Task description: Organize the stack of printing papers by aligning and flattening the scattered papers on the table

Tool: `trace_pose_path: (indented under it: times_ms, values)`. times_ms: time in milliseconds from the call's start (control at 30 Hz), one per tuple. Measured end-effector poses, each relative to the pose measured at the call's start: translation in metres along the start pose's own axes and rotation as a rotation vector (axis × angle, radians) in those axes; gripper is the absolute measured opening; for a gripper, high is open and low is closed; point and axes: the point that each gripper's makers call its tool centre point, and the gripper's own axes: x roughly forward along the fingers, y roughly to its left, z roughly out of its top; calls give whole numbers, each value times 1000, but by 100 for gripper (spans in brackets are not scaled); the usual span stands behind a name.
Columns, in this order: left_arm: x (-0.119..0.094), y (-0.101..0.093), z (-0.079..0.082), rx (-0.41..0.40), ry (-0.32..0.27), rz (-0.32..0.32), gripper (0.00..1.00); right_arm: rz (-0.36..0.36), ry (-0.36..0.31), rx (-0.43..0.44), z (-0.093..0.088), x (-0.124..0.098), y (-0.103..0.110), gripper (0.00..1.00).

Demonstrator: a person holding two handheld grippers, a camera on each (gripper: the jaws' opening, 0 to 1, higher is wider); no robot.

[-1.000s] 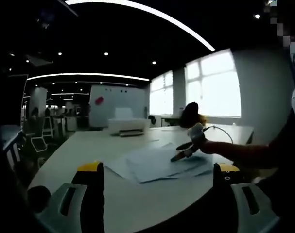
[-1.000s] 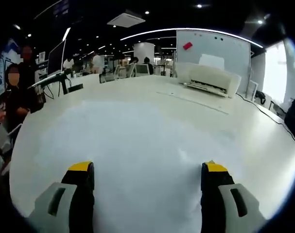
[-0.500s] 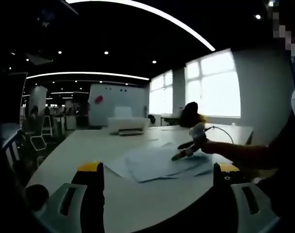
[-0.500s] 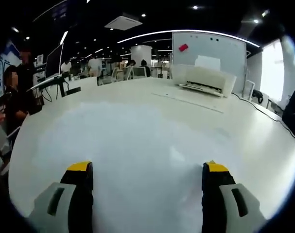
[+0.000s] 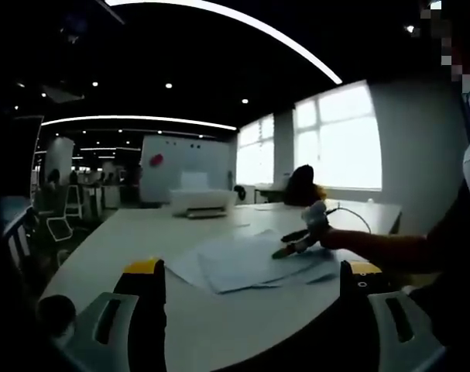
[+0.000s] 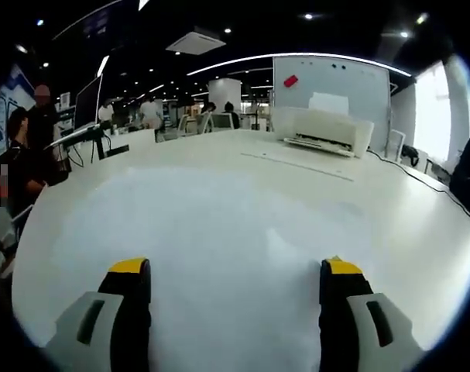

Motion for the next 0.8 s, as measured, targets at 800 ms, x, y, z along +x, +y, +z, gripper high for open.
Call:
trace_pose_path:
  times_ms: [800]
  values:
    - [-1, 2, 0, 4, -2, 5, 96, -35, -44, 14, 1, 2, -4, 90]
